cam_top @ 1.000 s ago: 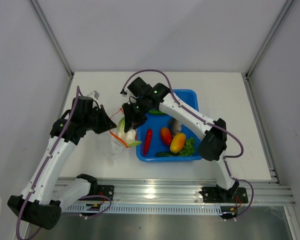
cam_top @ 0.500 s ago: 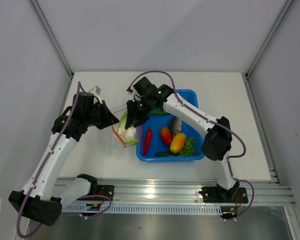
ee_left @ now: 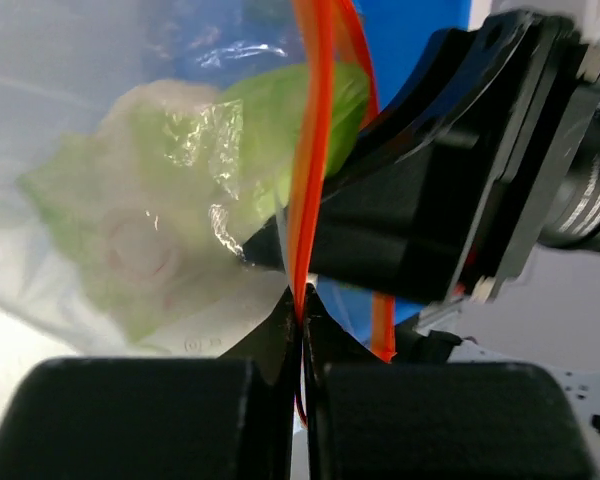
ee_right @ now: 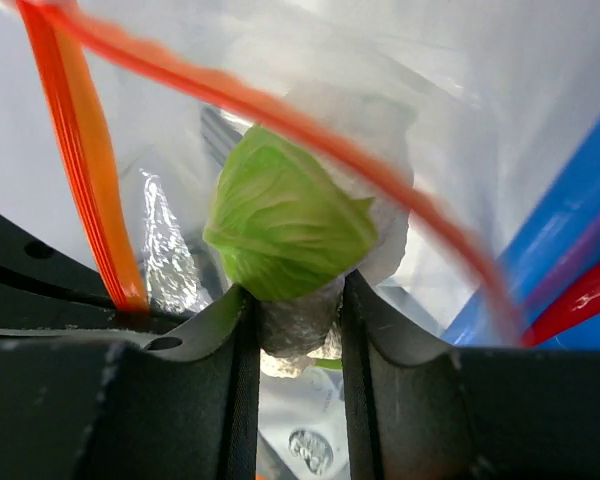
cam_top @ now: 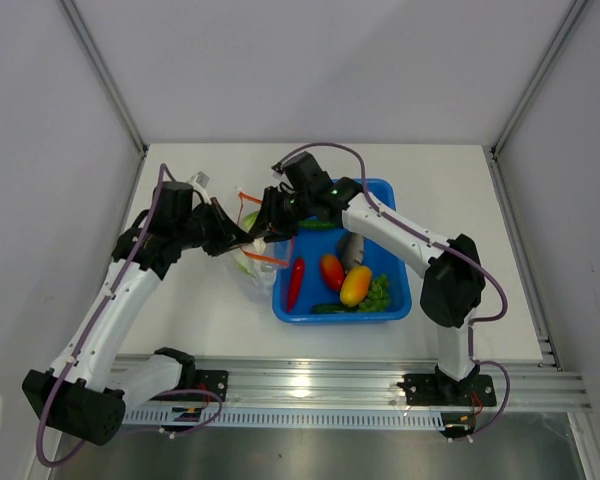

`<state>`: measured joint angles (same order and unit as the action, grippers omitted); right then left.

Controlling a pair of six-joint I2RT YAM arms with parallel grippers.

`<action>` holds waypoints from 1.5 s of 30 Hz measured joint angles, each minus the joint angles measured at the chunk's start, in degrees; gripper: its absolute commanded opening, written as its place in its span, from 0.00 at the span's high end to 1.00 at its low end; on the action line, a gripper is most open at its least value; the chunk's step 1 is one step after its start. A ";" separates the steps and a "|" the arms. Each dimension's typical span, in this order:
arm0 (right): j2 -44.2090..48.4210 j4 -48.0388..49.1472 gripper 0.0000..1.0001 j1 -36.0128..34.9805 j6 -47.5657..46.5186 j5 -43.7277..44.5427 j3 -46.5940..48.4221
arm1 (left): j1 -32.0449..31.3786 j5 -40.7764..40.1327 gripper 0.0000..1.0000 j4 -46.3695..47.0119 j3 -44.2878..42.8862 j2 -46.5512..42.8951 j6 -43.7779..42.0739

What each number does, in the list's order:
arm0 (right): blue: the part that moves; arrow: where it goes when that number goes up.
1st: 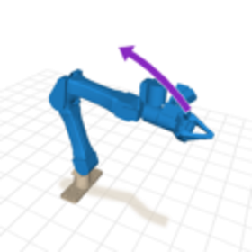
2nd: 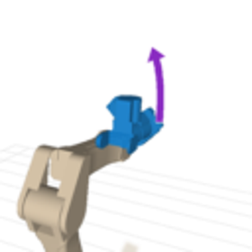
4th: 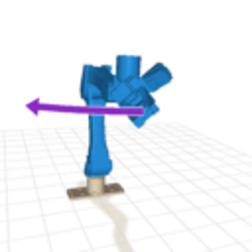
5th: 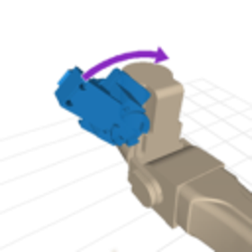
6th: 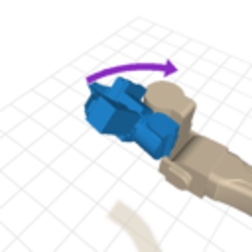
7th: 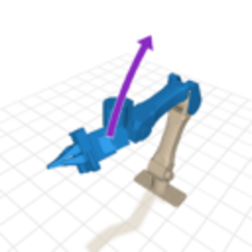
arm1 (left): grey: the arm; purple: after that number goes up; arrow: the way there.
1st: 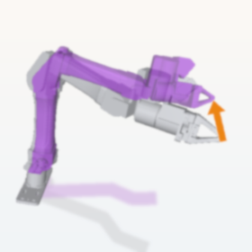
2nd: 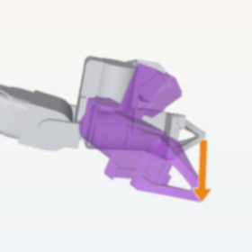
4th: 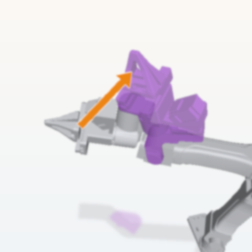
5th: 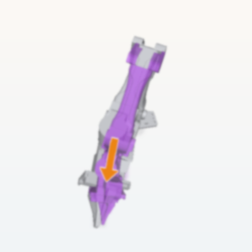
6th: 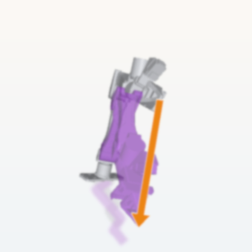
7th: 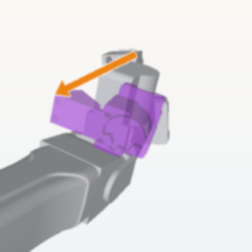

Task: Place the food in the zip-top bag and seal the zipper
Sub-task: Place the fake vegetable in the zipper food storage bag.

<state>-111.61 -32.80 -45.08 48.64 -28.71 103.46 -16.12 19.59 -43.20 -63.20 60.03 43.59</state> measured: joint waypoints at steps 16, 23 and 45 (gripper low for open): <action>-1.11 -13.62 0.87 -3.48 -14.01 7.10 5.35 | 0.17 -0.20 1.00 0.57 -0.57 2.14 2.43; -1.44 -16.87 0.30 -3.58 -17.40 3.65 5.95 | 0.52 -0.15 0.99 0.59 -2.03 3.78 2.34; 5.55 -19.98 0.25 3.02 -20.68 10.14 11.93 | 0.76 -1.22 1.00 0.24 -0.59 1.44 0.59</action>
<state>-106.06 -52.77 -42.06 27.97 -18.57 115.39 -15.35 18.37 -42.96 -63.79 61.47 44.18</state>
